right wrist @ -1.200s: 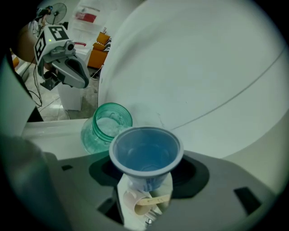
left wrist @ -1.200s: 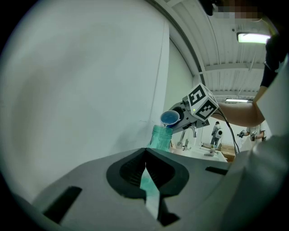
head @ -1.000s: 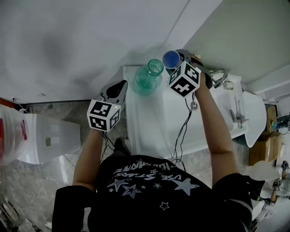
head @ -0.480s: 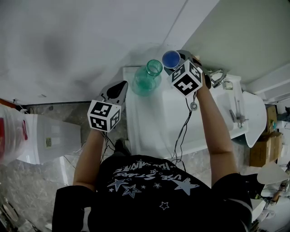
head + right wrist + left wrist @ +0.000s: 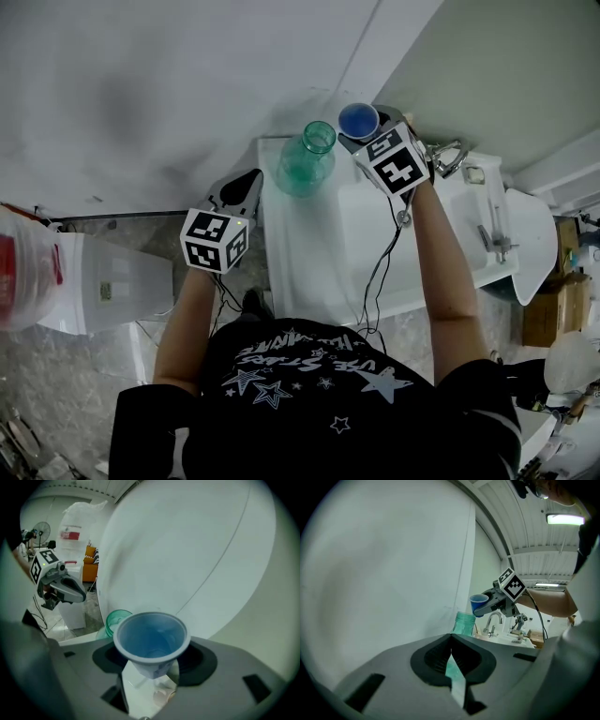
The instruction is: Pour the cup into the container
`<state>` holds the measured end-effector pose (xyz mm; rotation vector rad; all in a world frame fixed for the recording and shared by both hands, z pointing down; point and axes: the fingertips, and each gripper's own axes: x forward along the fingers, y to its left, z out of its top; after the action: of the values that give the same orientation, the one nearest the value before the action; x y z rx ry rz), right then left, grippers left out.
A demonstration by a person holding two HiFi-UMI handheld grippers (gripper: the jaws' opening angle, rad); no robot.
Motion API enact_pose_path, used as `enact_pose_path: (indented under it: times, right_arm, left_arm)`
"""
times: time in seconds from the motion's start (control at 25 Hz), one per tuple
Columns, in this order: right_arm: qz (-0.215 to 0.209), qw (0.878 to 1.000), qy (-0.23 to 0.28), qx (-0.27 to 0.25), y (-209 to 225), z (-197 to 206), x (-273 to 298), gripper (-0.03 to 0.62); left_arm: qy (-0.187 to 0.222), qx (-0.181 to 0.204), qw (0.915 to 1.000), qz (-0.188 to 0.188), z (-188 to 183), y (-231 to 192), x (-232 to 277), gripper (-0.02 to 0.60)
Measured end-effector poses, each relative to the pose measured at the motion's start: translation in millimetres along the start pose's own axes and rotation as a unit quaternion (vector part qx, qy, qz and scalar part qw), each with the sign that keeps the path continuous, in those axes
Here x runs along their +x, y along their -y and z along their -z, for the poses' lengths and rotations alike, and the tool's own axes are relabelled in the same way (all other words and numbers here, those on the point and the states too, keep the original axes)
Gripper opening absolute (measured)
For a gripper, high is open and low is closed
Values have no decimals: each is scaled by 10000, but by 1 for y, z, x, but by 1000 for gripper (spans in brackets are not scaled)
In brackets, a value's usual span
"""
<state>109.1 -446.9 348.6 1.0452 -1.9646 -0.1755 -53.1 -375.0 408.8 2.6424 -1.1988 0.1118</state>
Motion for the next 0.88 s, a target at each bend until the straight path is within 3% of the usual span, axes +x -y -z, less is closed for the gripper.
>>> enact_pose_path:
  times: [0.44, 0.88]
  right_arm:
    - [-112, 9960, 553, 689, -12, 12, -32, 285]
    - [-522, 9837, 1208, 1222, -62, 36, -62, 287]
  left_arm:
    - [38, 36, 10000, -72, 0, 25, -21, 9]
    - [-60, -16, 9996, -264, 18, 55, -51, 9]
